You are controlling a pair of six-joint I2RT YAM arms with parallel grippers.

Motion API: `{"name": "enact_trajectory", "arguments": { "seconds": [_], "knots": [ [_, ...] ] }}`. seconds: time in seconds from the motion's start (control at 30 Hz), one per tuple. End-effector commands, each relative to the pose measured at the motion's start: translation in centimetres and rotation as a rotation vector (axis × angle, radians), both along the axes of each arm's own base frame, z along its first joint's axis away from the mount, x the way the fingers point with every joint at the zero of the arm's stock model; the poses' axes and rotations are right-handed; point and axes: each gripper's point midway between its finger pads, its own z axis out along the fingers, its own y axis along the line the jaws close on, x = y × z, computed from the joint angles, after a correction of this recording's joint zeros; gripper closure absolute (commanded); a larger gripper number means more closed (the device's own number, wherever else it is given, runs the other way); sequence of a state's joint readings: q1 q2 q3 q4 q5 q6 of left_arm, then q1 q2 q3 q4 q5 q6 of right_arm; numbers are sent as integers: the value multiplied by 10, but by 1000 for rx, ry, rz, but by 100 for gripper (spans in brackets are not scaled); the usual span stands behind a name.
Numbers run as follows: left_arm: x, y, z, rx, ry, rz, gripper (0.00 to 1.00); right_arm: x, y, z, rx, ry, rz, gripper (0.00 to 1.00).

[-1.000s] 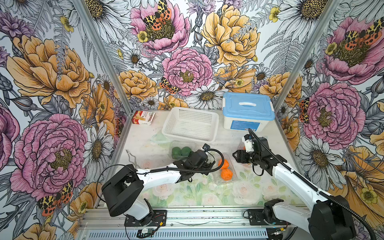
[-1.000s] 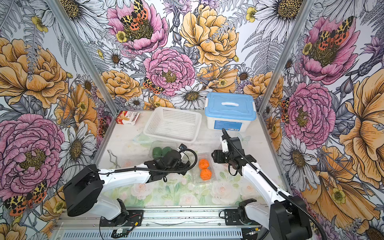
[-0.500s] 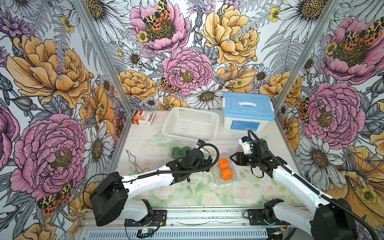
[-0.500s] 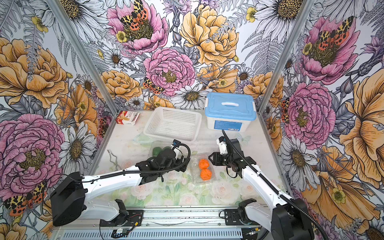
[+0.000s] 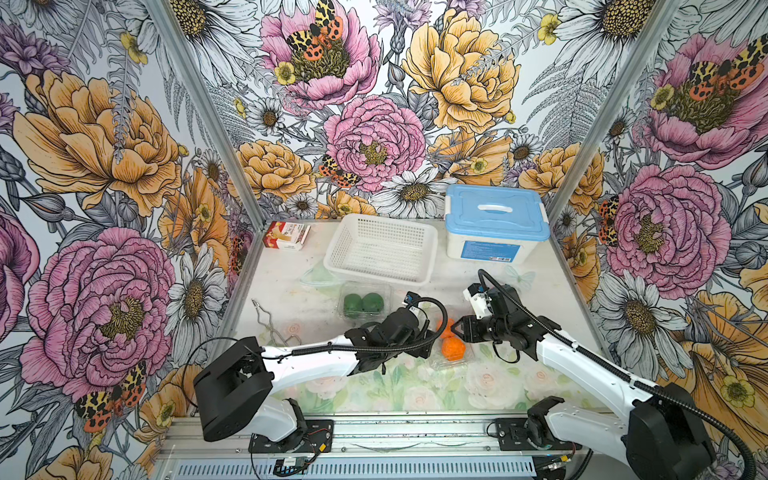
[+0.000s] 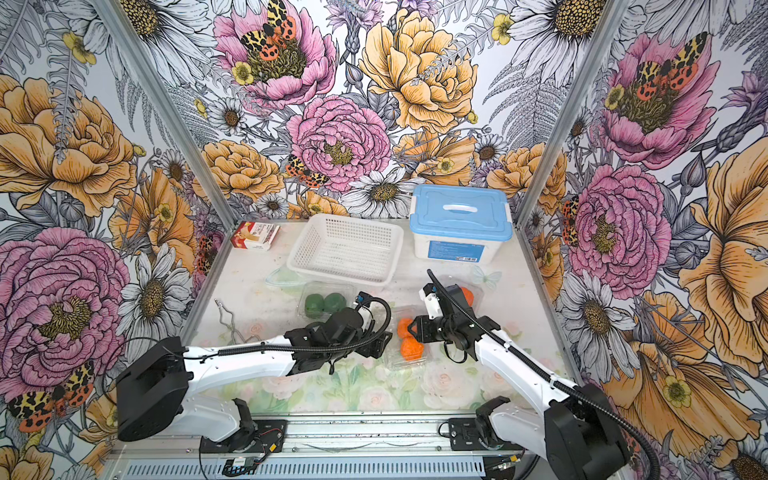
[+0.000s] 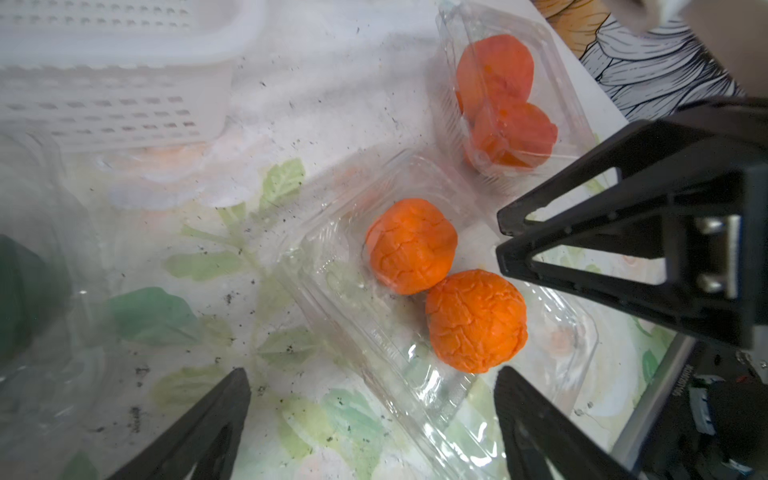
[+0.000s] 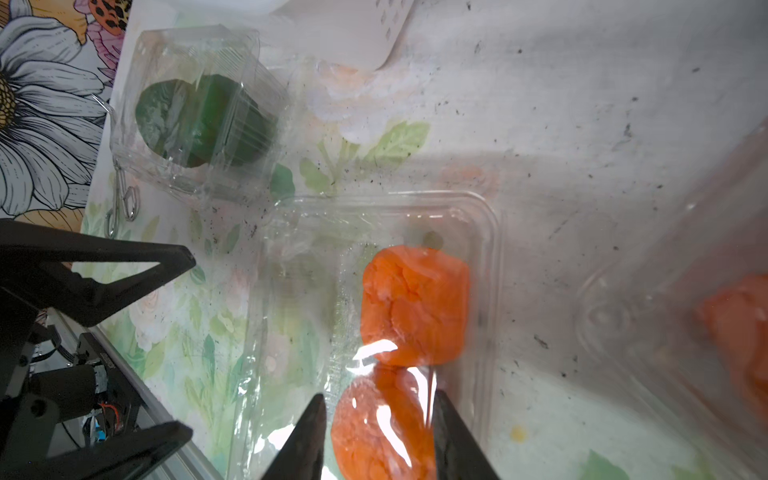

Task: Take oranges out of containers
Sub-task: Adjust the packing box at the center of the board.

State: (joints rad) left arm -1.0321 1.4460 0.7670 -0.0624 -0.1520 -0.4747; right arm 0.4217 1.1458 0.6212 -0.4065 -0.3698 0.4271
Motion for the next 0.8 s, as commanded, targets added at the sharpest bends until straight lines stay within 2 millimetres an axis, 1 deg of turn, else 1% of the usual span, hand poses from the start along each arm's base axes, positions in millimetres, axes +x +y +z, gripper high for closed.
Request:
{"name": "enact_trajectory", "arguments": {
  "seconds": [0.0, 0.13, 0.33, 0.4, 0.57, 0.67, 0.77],
  "knots": [
    [-2, -25, 16, -106, 55, -23, 9, 3, -2, -9, -33, 5, -16, 59],
    [-1, -28, 11, -122, 73, -10, 9, 5, -5, -12, -53, 3, -29, 59],
    [4, -23, -4, -94, 88, 16, 10, 5, -8, -6, -54, -26, -39, 58],
    [6, -23, -7, -92, 97, 19, 14, 6, -11, -1, -54, -44, -59, 58],
    [9, -20, -14, -81, 109, 32, 17, 8, -16, 6, -54, -79, -91, 58],
    [11, -18, -17, -76, 112, 35, 17, 6, -15, 3, -53, -70, -86, 58],
    [13, -18, -20, -71, 116, 35, 18, 2, -15, -5, -58, -44, -77, 58]
  ]
}}
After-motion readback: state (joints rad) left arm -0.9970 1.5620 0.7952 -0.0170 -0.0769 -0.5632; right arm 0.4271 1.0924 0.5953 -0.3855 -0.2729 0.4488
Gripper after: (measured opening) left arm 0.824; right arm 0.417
